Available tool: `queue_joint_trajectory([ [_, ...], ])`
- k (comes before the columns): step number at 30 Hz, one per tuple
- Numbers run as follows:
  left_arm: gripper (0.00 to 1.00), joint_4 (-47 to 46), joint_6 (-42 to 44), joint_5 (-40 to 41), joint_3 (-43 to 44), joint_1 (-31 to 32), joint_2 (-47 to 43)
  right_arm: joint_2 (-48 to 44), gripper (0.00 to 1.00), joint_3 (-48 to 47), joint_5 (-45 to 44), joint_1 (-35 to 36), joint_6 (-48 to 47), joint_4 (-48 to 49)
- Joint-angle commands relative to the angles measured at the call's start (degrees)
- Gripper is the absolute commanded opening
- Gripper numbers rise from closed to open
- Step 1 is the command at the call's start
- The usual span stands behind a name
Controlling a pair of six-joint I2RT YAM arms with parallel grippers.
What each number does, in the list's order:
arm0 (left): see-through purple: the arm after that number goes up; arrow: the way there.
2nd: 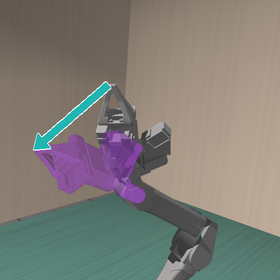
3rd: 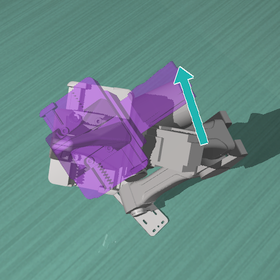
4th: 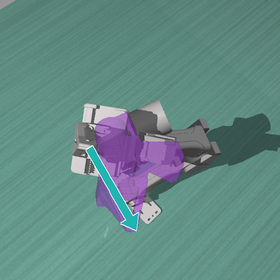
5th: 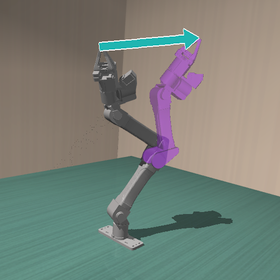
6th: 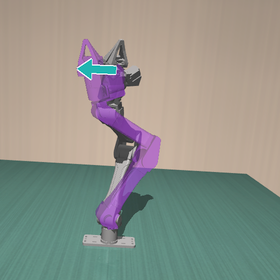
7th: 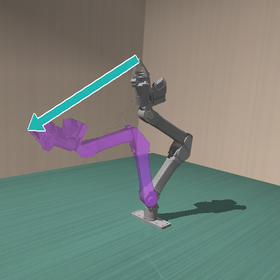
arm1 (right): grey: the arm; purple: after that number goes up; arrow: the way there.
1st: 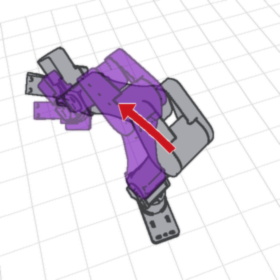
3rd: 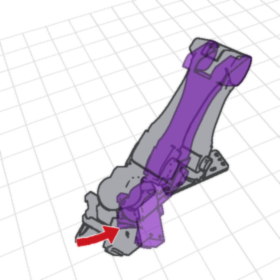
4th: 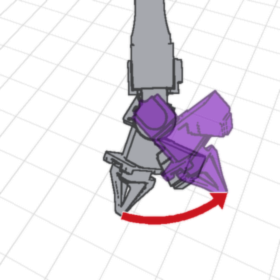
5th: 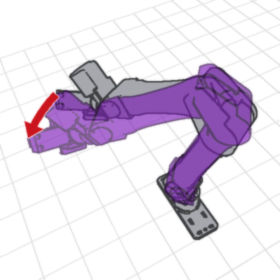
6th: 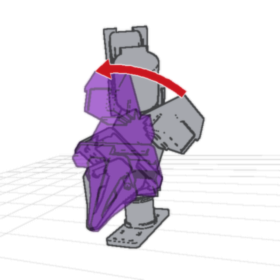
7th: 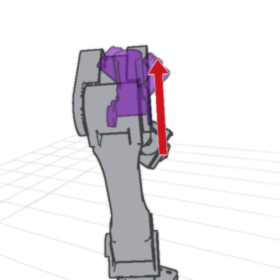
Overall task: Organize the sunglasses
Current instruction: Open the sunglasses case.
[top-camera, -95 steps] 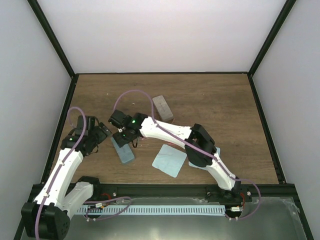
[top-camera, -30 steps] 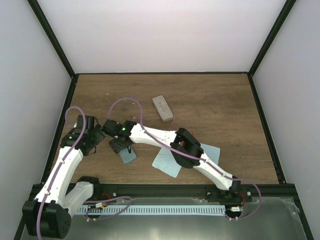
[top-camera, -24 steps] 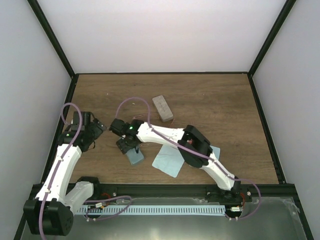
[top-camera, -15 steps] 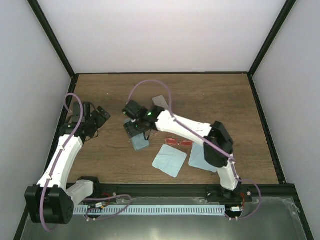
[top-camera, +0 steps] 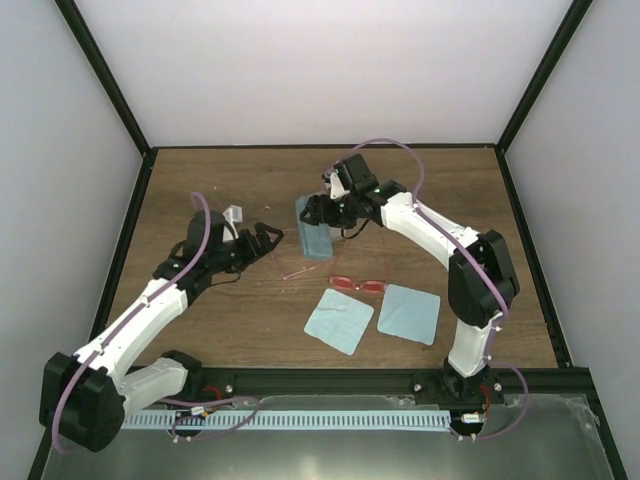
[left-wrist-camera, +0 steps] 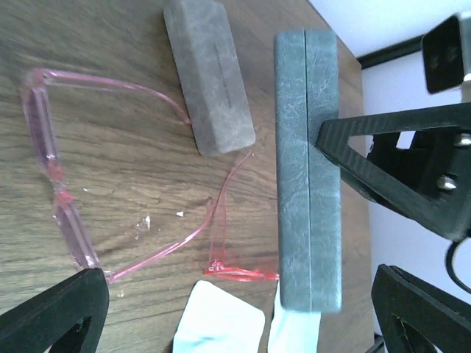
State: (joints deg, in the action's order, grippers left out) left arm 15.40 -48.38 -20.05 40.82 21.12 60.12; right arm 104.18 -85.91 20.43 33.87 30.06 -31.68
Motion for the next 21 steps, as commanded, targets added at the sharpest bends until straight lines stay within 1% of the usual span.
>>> queue_joint_trajectory([
  [1,1.0,-3.94,-1.44,1.44,1.55,3.36,3.55,-4.55,0.61,-0.13,10.53,1.65,0.9,6.5],
  [9,1.0,-2.38,-0.81,4.32,4.11,5.32,8.78,-6.47,0.61,-0.03,14.85,1.15,0.11,6.91],
  [14,1.0,-3.0,-1.23,5.17,4.03,5.31,9.52,-6.8,0.61,-0.19,16.48,1.05,-0.67,6.2],
  [21,1.0,-4.54,-1.19,3.81,4.32,5.32,8.9,-6.28,0.61,0.3,16.88,0.85,-1.18,6.15],
])
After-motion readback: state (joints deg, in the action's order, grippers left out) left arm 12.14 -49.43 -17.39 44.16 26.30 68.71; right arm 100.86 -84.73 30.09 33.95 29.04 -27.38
